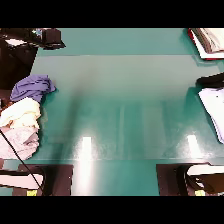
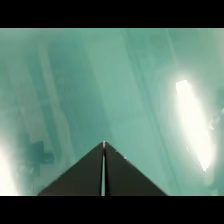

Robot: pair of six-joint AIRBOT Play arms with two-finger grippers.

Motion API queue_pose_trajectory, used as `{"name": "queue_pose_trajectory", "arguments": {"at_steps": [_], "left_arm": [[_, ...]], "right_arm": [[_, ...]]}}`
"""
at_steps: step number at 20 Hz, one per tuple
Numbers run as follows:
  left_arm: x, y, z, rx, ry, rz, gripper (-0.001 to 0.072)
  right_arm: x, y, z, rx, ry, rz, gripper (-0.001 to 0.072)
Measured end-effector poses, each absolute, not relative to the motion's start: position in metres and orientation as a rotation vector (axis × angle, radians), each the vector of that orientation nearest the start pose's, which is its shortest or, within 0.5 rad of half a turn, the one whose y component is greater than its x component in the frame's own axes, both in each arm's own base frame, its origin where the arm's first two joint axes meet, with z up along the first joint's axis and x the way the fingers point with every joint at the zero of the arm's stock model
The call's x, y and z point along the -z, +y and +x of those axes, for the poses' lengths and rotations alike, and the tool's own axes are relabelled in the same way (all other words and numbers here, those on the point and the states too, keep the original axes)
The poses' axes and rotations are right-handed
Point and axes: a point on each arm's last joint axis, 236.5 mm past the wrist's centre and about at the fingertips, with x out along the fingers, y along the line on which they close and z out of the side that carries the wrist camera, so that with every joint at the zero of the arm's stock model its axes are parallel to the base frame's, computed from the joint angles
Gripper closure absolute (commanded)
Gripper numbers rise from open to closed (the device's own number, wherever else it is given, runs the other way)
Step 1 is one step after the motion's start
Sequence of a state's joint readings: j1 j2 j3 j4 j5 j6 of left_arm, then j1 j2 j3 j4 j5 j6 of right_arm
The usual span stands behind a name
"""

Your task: Fold the shirts.

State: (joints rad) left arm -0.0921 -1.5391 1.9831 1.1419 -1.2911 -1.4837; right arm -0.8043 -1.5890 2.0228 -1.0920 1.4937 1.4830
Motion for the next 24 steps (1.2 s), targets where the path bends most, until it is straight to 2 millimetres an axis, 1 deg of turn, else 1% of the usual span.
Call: {"name": "queue_pose_trajectory", "arguments": {"at_steps": [3,4,6,9,12,14,15,17,18,20,21,22,24], "left_arm": [[-0.220,-0.142,0.494,0.468,0.817,-0.145,0.0684],[-0.220,-0.143,0.494,0.472,0.814,-0.138,0.0684],[-0.220,-0.143,0.494,0.476,0.812,-0.125,0.0684],[-0.219,-0.143,0.493,0.485,0.810,-0.105,0.0684],[-0.218,-0.143,0.491,0.492,0.817,-0.094,0.0684],[-0.217,-0.143,0.490,0.495,0.823,-0.089,0.0684],[-0.216,-0.143,0.489,0.497,0.827,-0.087,0.0684],[-0.215,-0.143,0.488,0.501,0.831,-0.079,0.0684],[-0.215,-0.143,0.487,0.502,0.832,-0.077,0.0684],[-0.215,-0.144,0.487,0.505,0.832,-0.072,0.0684],[-0.214,-0.144,0.486,0.507,0.835,-0.070,0.0683],[-0.214,-0.144,0.486,0.508,0.836,-0.068,0.0683],[-0.214,-0.144,0.486,0.508,0.838,-0.067,0.0683]], "right_arm": [[-0.208,-0.272,0.383,0.319,0.829,0.596,0.0693],[-0.210,-0.273,0.373,0.335,0.838,0.602,0.0693],[-0.208,-0.276,0.350,0.392,0.887,0.619,0.0691],[-0.190,-0.279,0.310,0.499,1.021,0.650,0.0691],[-0.161,-0.277,0.272,0.598,1.167,0.684,0.0691],[-0.143,-0.276,0.249,0.654,1.250,0.696,0.0687],[-0.135,-0.274,0.240,0.673,1.283,0.700,0.0645],[-0.121,-0.271,0.225,0.699,1.343,0.702,0.0167],[-0.115,-0.268,0.219,0.697,1.376,0.697,0.0111],[-0.105,-0.263,0.209,0.685,1.422,0.697,0.0115],[-0.103,-0.263,0.204,0.688,1.439,0.698,0.0129],[-0.103,-0.262,0.200,0.693,1.450,0.704,0.0181],[-0.107,-0.261,0.203,0.691,1.429,0.716,0.0273]]}}
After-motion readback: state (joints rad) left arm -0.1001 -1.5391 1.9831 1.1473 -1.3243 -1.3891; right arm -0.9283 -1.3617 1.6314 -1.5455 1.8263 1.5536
